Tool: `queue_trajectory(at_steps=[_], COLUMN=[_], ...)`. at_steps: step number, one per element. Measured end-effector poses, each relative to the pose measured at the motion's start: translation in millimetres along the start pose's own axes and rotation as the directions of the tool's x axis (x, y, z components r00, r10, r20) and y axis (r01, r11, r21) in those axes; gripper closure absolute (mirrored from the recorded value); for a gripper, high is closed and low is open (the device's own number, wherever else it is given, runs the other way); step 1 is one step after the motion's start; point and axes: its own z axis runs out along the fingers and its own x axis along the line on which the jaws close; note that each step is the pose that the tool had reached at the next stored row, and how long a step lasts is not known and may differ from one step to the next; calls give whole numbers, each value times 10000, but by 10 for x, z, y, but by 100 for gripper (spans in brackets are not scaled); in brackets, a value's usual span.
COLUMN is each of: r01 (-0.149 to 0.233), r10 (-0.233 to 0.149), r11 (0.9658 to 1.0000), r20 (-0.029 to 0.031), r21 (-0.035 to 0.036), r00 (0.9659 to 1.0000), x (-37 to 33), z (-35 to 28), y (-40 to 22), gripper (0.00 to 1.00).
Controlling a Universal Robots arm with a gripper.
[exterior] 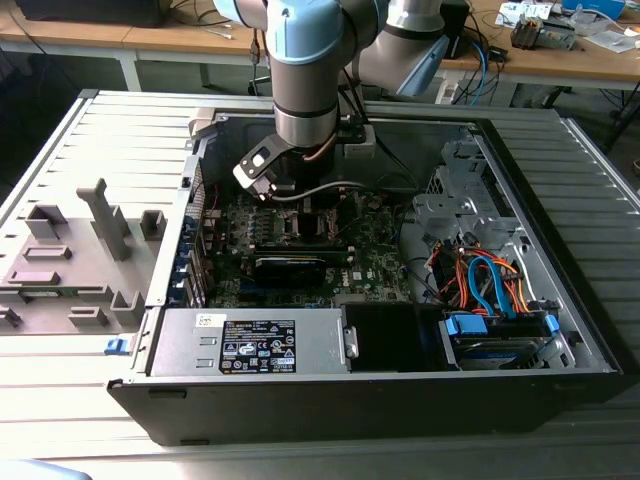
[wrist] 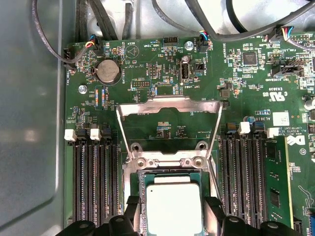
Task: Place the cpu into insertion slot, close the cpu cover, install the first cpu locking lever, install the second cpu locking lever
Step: 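Place the cpu into insertion slot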
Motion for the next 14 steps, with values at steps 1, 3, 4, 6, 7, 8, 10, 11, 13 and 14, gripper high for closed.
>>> queue_trajectory(at_steps=[1,3,4,6,7,8,10,11,13,14], r01=[0,0,-2,-6,-5,-4,-4,-5,-5,-4], r10=[0,0,2,6,5,4,4,5,5,4], r11=[10000,10000,10000,10000,10000,10000,10000,10000,10000,10000], r20=[1,3,3,2,2,3,4,4,3,4], r21=[1,0,0,-1,-1,0,1,0,-1,0], r00=[10000,10000,10000,10000,10000,10000,10000,10000,10000,10000], x=[0,0,0,5,6,7,8,9,12,12], z=[0,0,0,1,1,0,0,-1,-6,-9], y=[0,0,0,1,1,1,1,1,2,2], gripper=[38,38,38,38,38,38,38,38,38,38])
